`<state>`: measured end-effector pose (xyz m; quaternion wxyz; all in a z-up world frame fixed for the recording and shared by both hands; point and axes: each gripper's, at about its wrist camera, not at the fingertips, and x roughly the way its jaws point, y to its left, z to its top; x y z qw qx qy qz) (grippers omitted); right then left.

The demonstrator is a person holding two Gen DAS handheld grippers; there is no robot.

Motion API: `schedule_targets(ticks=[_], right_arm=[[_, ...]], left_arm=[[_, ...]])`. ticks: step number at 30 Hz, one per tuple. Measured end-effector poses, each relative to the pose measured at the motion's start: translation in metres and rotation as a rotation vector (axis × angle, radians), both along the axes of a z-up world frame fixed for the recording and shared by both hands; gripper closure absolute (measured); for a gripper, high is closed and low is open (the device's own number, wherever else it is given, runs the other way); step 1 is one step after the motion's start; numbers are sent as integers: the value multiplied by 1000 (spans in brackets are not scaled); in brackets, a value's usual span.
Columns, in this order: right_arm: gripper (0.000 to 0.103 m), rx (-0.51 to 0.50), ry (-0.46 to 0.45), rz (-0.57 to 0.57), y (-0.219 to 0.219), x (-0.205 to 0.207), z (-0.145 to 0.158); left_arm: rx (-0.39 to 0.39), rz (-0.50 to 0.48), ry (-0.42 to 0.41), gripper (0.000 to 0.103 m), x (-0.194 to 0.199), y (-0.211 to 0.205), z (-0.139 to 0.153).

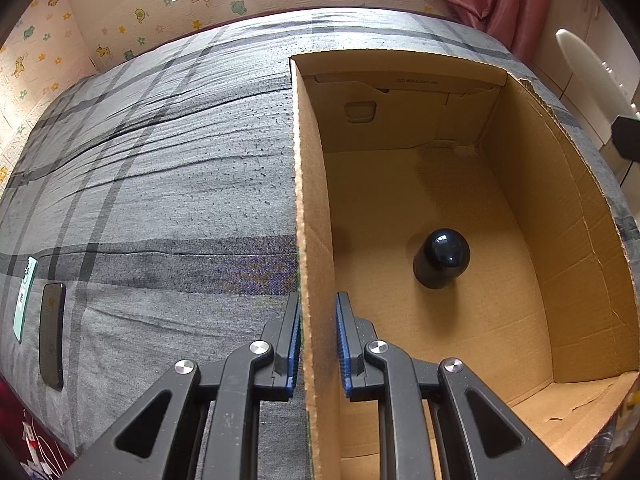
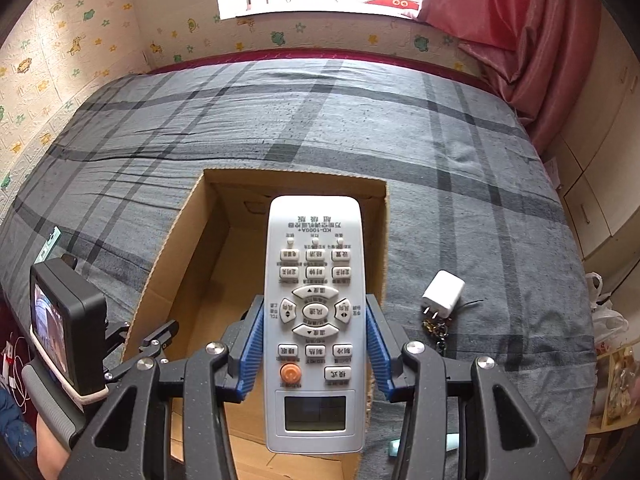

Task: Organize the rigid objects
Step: 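Carry the white remote with the right gripper into the box, then open the right gripper to release the remote beside the ball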

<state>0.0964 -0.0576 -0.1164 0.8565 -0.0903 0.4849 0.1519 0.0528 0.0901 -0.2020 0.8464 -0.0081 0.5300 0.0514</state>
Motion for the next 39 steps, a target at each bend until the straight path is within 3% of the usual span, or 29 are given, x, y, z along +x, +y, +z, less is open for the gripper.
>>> schedule_targets(ticks=[12,21,39], right_arm=[[54,1,102,21,22,12,-53],[54,-70,178,13,33,17,-97],[54,-130,244,29,48,19,-118]], left_arm=[[4,-4,0,86,1,-1,1],[-2,-4,-1,86,0,-1,1],[5,-7,0,85,0,0,0]])
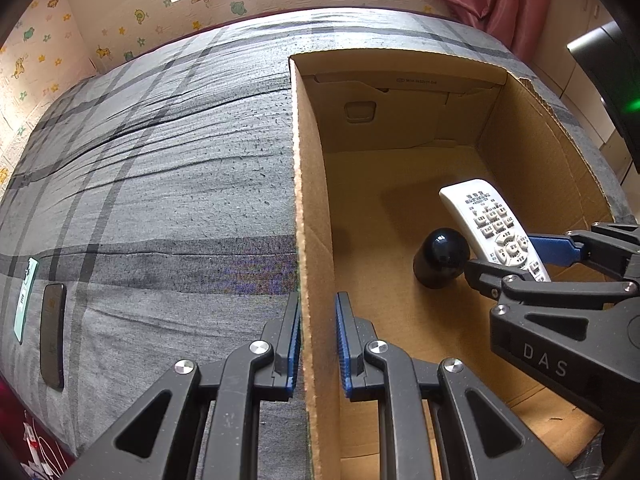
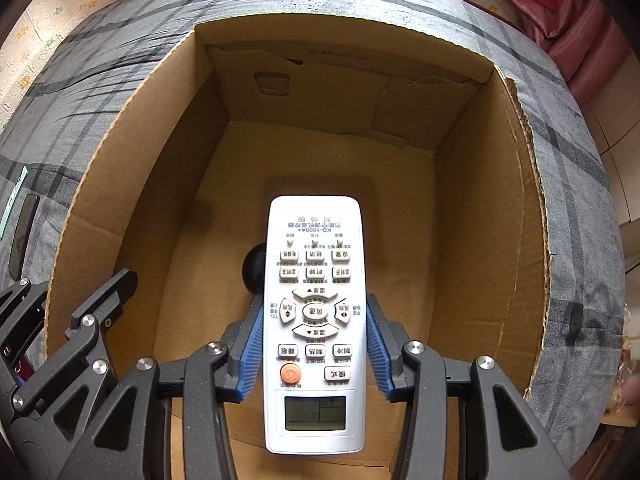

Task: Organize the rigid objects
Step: 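Open the right gripper to release the remote beside the ball, then move the right tool back toward the charger and green tube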

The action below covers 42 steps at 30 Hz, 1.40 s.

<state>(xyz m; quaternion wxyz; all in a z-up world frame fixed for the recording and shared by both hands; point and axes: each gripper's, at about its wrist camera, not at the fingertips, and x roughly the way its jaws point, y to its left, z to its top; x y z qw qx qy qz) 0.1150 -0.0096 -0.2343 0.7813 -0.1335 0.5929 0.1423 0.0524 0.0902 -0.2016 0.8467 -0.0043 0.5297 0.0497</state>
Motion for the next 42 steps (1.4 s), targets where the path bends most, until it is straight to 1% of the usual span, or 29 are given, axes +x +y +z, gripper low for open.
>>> schedule_targets(ticks=[6,9,12,13,23,27,32,42], right_arm=[[53,5,5,3,-3,1,0],[53,7,-14,7,-3,0,4],[50,22,-28,19,-2,-2,10],[49,21,-34,20,-1,-3,12],[48,37,-93,22,-5,-7,33],[46,42,-114,21,-8,-13,42],[39,47,-143,14,-15,-16,56],[16,67,-201,-31,-39,-18,83]], left_arm=[[4,-2,-1,86,-1,0,-1],[6,-2,0,86,-1,0,-1],[1,-3,0,86,0,-1,0],[14,-3,-2,85,0,-1,0],[11,-2,-2,86,2,1,0],[9,-1,-2,86,1,0,0],[7,-4,-1,86,1,0,0],[6,-5,5,86,1,0,-3]])
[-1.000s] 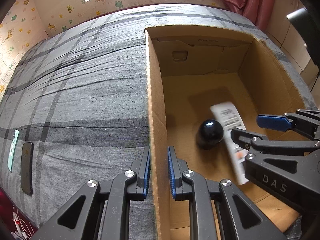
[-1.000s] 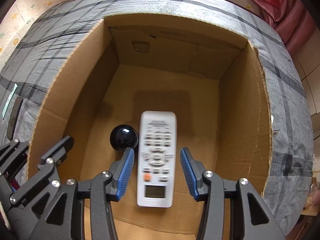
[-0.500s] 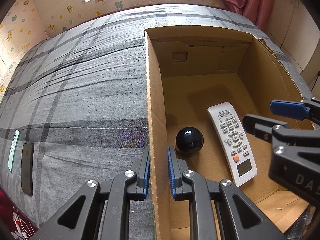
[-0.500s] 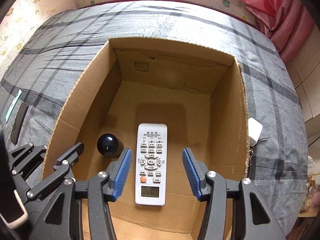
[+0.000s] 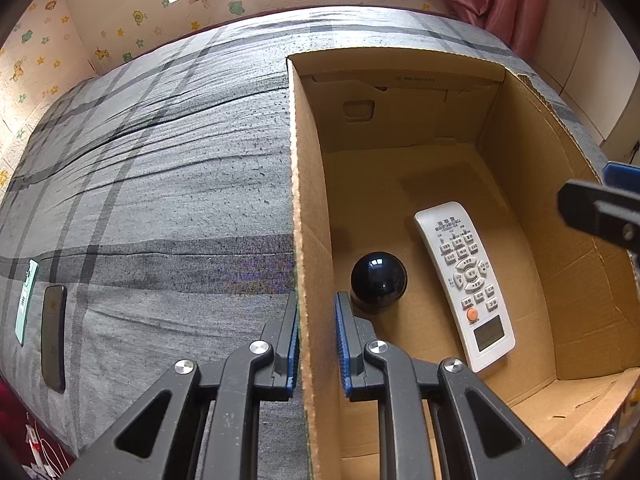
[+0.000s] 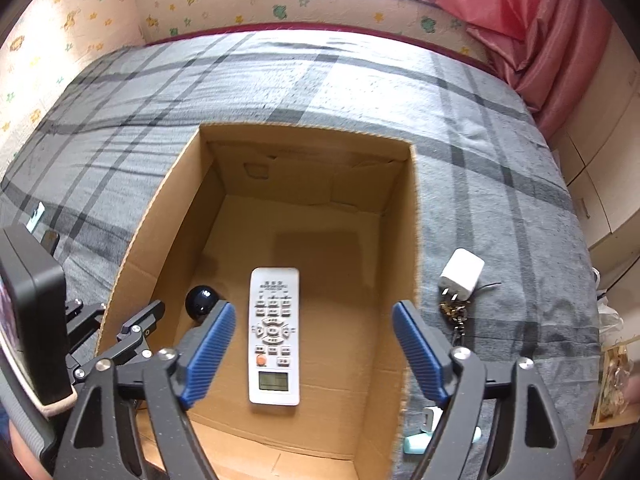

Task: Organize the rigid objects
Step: 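Move the right tool back toward the charger and green tube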

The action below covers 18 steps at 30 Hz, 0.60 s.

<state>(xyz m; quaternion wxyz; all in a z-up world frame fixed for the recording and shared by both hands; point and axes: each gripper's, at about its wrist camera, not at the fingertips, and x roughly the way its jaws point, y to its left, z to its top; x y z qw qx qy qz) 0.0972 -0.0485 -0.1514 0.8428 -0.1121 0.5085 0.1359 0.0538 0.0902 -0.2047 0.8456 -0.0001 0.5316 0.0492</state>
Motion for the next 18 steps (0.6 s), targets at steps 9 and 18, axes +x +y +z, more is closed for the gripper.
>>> schedule_targets(ticks=[9,18], right_arm=[[0,24,-54,-52,-37,2,24],[0,21,-77,-98,-82,-4,30]], left_arm=[[-6,-1,1,86,0,1,-1],[-4,-1,2,86,1,0,-1]])
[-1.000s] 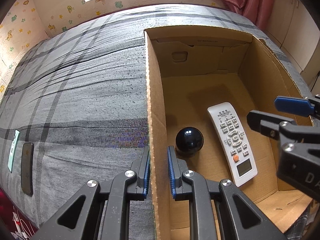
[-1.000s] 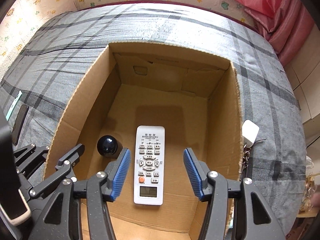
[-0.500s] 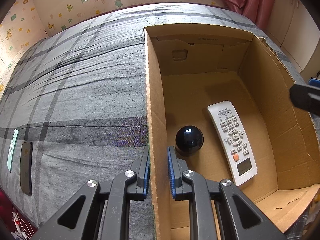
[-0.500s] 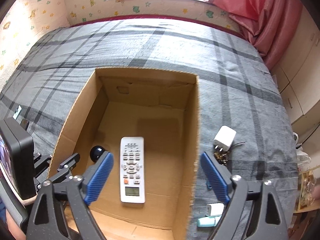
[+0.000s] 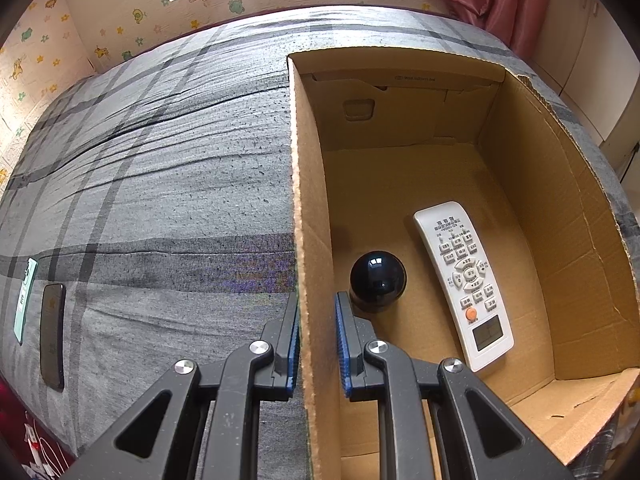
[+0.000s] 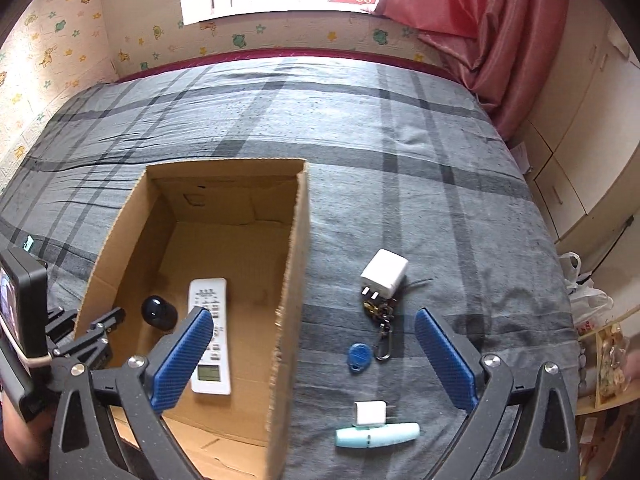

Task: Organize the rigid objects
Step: 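Move the right tool back toward the charger and green tube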

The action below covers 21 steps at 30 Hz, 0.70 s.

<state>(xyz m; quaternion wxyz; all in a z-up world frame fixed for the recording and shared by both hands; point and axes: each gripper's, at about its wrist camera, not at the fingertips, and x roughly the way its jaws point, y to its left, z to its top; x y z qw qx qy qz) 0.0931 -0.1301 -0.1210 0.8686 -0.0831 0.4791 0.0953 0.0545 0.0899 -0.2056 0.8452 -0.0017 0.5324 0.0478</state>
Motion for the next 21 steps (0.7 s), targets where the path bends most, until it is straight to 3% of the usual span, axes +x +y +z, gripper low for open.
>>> schedule_targets(ticks=[21], right_arm=[[0,17,47,-127,-93,-18,-38]], left_arm=[[-11,11,2,86,1,4,2]])
